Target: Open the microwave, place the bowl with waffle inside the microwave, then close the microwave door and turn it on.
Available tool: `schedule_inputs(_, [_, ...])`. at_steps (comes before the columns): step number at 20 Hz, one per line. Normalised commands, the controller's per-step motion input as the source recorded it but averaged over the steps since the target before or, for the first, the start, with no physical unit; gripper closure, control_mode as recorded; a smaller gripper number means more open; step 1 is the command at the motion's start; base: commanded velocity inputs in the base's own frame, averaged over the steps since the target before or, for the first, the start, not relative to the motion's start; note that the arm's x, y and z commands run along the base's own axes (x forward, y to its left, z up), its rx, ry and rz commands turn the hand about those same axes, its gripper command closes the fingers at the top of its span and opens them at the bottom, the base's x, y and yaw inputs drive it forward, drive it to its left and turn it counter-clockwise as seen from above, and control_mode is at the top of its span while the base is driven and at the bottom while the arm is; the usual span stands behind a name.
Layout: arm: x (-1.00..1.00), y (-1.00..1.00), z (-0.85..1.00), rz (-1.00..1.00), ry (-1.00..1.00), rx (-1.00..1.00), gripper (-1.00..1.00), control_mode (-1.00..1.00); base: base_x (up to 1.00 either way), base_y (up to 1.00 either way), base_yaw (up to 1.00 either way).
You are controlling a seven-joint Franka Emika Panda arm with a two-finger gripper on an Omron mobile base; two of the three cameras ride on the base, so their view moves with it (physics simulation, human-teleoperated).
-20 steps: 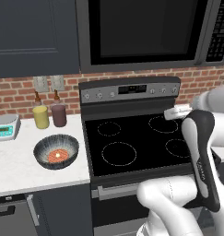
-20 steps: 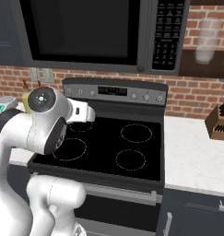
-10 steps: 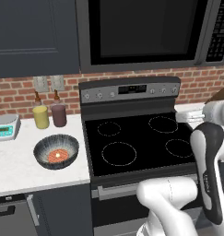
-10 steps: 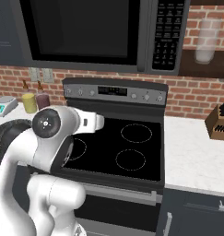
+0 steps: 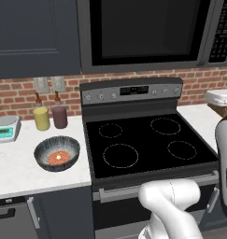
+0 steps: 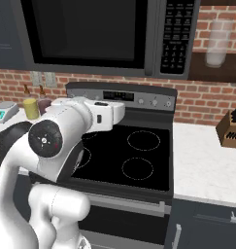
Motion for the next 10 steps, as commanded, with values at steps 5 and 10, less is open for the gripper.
schedule_inputs(5, [0.02, -0.06, 0.07, 0.00, -0.26, -0.01, -1.00, -1.00, 0.00, 0.00, 0.00])
schedule_inputs(10, [0.18, -0.34, 0.06, 0.00, -0.25, 0.00, -1.00, -1.00, 0.00, 0.00, 0.00])
